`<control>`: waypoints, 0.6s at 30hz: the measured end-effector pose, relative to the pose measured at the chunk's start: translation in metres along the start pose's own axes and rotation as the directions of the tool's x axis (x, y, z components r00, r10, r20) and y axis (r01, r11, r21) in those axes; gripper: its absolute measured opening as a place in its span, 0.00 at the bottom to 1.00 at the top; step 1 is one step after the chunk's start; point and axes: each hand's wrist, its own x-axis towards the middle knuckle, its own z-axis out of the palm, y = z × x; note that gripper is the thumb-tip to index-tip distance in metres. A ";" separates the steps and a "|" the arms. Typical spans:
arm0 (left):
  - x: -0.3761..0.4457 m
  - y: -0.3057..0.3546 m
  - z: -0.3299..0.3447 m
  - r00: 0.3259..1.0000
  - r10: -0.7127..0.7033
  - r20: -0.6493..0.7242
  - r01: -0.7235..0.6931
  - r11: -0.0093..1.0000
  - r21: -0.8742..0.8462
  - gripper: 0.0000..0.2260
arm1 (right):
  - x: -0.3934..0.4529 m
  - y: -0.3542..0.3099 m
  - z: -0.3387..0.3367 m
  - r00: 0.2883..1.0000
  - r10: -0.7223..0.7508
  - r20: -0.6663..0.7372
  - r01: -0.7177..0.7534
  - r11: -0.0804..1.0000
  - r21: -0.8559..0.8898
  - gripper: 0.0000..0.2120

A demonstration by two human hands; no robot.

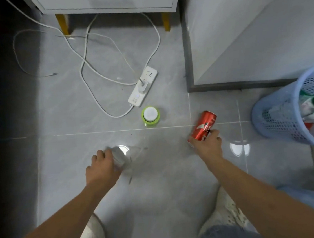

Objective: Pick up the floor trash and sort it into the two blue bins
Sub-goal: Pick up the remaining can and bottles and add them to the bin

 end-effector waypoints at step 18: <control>-0.063 0.107 -0.184 0.777 0.541 -0.321 -0.596 0.797 -0.100 0.29 | -0.055 -0.010 -0.063 0.990 -0.025 0.141 0.017 0.998 0.062 0.32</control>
